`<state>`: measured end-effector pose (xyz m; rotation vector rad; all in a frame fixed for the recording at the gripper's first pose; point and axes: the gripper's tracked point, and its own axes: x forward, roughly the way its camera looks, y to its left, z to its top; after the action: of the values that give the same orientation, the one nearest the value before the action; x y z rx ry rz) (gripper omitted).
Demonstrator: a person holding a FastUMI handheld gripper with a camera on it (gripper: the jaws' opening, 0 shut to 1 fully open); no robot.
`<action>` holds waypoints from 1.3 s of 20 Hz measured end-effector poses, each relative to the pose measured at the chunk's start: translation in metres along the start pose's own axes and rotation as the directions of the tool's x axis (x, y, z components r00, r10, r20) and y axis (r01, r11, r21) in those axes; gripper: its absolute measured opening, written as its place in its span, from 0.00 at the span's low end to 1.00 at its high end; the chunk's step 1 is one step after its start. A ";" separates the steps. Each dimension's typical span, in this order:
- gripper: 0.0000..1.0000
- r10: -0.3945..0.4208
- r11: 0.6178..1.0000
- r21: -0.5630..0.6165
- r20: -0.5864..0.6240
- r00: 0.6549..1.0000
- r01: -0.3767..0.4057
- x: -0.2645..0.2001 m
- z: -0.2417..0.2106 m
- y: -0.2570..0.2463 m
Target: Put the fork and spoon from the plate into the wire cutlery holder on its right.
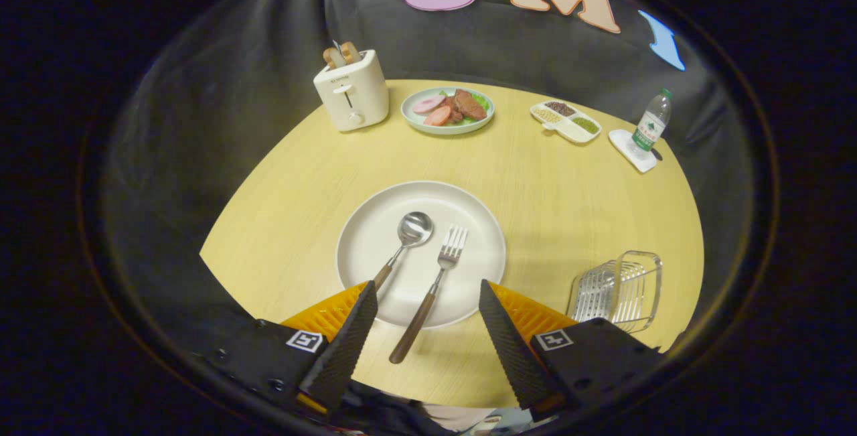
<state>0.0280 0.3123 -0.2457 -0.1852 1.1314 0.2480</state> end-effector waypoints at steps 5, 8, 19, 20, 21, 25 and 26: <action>0.96 -0.008 1.000 0.004 -0.091 0.996 0.008 0.033 -0.024 0.004; 0.88 -0.020 1.000 -0.009 -0.113 0.993 0.019 0.049 -0.026 0.005; 0.30 -0.032 0.999 0.003 -0.192 0.981 0.034 0.068 -0.046 -0.002; 0.26 -0.037 0.999 0.004 -0.195 0.980 0.039 0.067 -0.046 -0.005; 0.22 -0.038 0.999 0.001 -0.200 0.979 0.039 0.066 -0.047 -0.008; 0.11 -0.049 0.999 -0.003 -0.188 0.981 0.049 0.054 -0.042 -0.019; 0.11 -0.060 0.998 0.003 -0.184 0.981 0.062 0.046 -0.041 -0.027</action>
<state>0.0187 0.2799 -0.3045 -0.2389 1.3080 0.1740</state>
